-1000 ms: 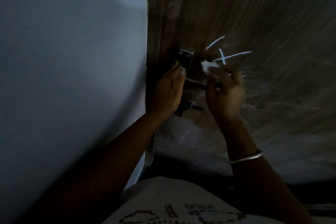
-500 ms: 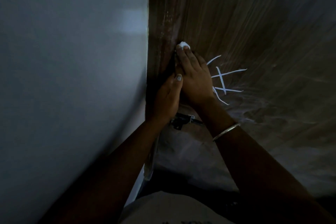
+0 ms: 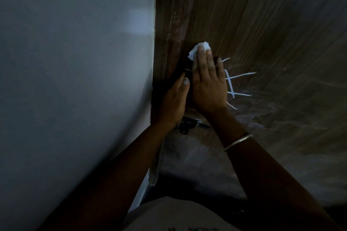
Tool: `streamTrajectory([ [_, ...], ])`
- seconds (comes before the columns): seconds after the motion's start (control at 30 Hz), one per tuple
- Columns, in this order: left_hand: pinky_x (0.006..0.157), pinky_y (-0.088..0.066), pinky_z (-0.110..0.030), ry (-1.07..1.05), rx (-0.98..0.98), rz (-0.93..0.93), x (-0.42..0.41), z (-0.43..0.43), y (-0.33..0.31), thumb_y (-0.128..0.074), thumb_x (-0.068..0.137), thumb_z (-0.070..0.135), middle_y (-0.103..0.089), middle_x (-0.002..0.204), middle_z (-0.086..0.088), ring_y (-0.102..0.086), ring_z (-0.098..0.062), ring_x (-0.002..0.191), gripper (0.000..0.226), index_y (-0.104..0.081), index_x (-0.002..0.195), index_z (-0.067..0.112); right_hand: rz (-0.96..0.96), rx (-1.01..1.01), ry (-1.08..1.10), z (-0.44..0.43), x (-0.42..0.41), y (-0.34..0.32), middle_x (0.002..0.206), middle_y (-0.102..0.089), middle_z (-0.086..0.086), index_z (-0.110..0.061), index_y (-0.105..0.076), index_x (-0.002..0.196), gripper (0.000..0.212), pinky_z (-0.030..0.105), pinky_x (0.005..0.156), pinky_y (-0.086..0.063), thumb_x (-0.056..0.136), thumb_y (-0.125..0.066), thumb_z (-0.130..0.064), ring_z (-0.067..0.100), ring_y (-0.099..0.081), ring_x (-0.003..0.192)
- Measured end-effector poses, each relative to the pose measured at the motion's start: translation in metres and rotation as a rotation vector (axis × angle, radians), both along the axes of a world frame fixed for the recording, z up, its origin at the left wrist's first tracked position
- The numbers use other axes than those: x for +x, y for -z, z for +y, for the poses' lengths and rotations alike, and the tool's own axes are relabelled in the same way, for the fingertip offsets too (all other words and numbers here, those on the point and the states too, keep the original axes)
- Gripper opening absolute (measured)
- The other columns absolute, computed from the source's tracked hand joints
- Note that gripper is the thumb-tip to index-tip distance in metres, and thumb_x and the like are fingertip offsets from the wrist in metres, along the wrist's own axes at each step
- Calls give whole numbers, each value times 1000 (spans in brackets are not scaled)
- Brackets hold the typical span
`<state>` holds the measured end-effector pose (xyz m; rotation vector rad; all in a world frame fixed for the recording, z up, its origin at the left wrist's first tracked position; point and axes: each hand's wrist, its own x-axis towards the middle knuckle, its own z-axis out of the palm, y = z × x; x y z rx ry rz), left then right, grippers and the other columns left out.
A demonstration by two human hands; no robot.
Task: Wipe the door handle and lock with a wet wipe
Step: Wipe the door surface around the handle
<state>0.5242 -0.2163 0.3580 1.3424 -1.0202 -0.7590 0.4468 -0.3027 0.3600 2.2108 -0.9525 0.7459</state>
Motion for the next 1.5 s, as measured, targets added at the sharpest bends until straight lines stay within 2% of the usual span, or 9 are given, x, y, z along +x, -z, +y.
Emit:
streamTrajectory([
  [0.1, 114, -28, -44, -7, -23, 8, -3, 0, 5, -28, 77, 70, -37, 148, 1, -35, -14, 135, 69, -33, 137, 37, 68, -3, -76, -2, 10, -9, 148, -34, 15, -2, -38, 140, 58, 47, 112, -20, 92, -31, -35, 29, -31, 138],
  [0.23, 113, -29, -47, -3, -13, 18, -3, 0, 1, -28, 74, 74, -33, 150, 1, -33, -15, 136, 74, -30, 138, 38, 125, -15, -88, -1, 8, -7, 148, -35, 14, -2, -41, 139, 57, 47, 112, -21, 93, -32, -35, 27, -32, 138],
  [0.5, 101, -19, -15, -17, 38, -24, -5, 3, -3, -23, 99, 32, -27, 152, -2, -26, -14, 138, 45, -26, 142, 20, -34, 46, 51, 12, -9, 1, 150, -29, 17, 1, -34, 140, 63, 50, 112, -12, 94, -25, -41, 30, -26, 140],
  [0.7, 114, -29, -43, 39, 6, 32, -9, 8, -3, -29, 84, 57, -34, 150, -2, -35, -17, 135, 62, -30, 140, 31, 107, 70, -66, 9, 1, -4, 150, -32, 13, -2, -40, 139, 61, 50, 112, -15, 93, -29, -40, 27, -29, 139],
  [0.87, 100, -20, -15, 11, 20, -5, -5, 7, -3, -23, 99, 32, -27, 152, 0, -26, -12, 137, 45, -25, 143, 21, -45, 108, 80, 17, -18, 7, 152, -27, 16, -2, -37, 139, 62, 53, 112, -9, 93, -30, -41, 29, -24, 141],
  [1.03, 99, -22, -13, 37, 26, -36, -6, 5, 0, -22, 98, 32, -26, 153, -1, -26, -10, 136, 46, -24, 143, 21, -58, 100, 134, 13, -11, 6, 152, -26, 17, -2, -36, 140, 57, 54, 111, -12, 93, -41, -33, 31, -24, 140],
  [1.17, 80, -25, 9, 52, 23, -92, -10, 6, 1, -23, 98, 31, -30, 150, -2, -27, 1, 121, 45, -25, 142, 21, 1, 86, 71, 14, -13, 5, 151, -29, 14, -2, -36, 140, 55, 54, 111, -12, 94, -36, -32, 28, -27, 140],
  [1.3, 101, -24, -18, 51, 5, -87, -8, 6, -2, -22, 92, 46, -31, 151, -3, -29, -3, 128, 56, -27, 142, 21, -140, 112, 149, 18, -32, 10, 152, -25, 17, -3, -32, 142, 59, 56, 111, -9, 93, -47, -31, 29, -22, 141],
  [1.5, 100, -24, -16, 95, 0, -109, -14, 6, -6, -21, 82, 51, -31, 150, -2, -28, 2, 122, 67, -28, 142, 22, -158, 177, 122, 18, -27, 2, 153, -21, 19, -2, -31, 143, 62, 57, 110, -6, 93, -48, -35, 33, -19, 142],
])
